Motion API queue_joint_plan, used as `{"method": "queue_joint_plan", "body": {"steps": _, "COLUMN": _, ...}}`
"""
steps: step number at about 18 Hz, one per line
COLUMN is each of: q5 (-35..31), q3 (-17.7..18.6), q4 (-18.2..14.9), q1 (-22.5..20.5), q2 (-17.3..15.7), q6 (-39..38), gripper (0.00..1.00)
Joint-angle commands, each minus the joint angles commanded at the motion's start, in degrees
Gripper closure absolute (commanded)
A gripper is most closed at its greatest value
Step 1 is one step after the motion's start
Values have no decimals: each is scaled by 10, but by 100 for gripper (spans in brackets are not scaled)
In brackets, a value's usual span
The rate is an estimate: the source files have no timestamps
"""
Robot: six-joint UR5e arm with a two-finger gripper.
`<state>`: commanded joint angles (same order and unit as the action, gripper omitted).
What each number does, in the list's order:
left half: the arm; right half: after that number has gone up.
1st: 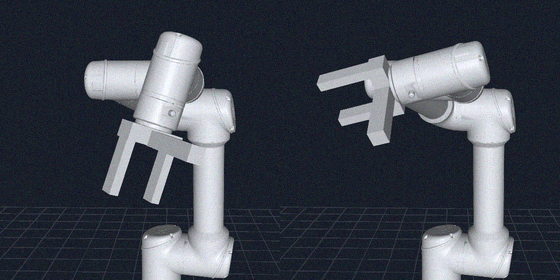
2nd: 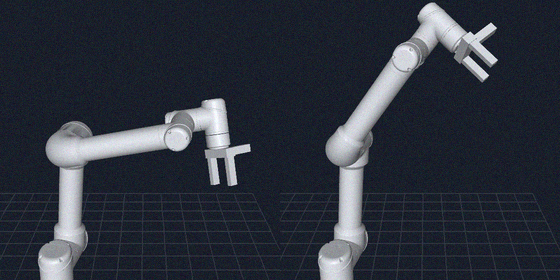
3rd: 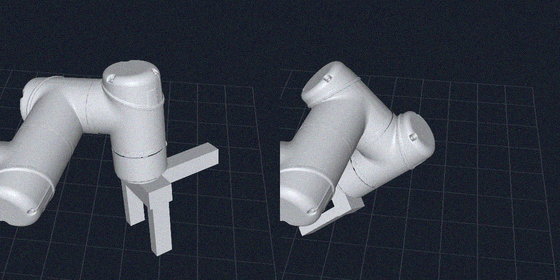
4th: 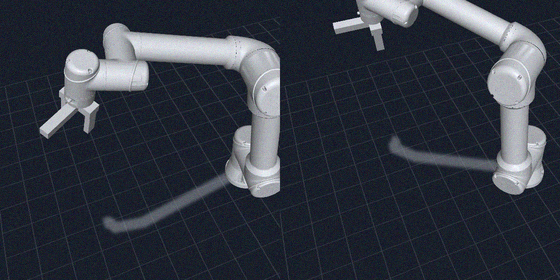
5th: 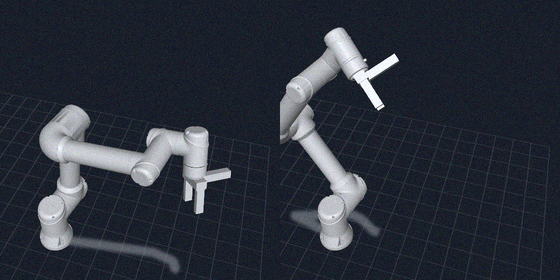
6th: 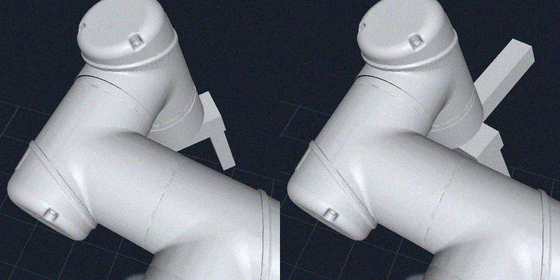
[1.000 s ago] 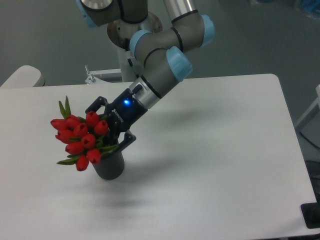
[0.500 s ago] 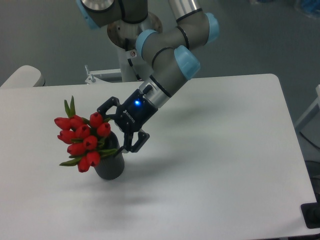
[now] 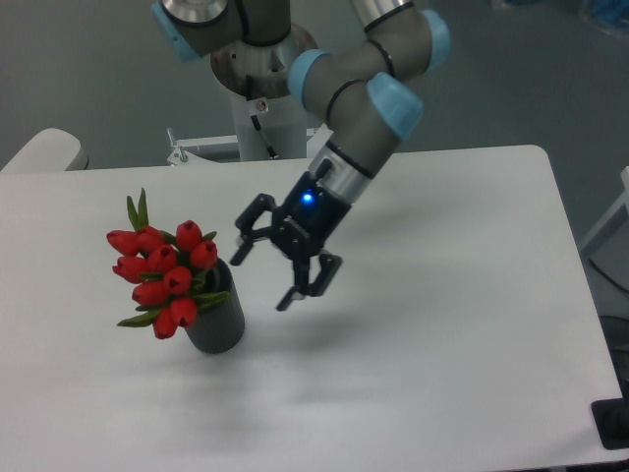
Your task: Insert the flowers into the vase
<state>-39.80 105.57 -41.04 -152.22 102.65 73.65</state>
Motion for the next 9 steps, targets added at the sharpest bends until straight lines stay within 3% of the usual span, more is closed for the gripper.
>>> {"method": "queue_joint_plan", "body": {"steps": 5, "q5": -88, "q3": -59, "q4": 0, "q1": -40, "q2": 37, "q6": 32, "gripper": 0}}
{"method": "queue_joint_plan", "body": {"steps": 9, "q5": -133, "q3": -100, "q4": -1, "q1": -75, "q2": 76, "q6": 114, "gripper": 0}}
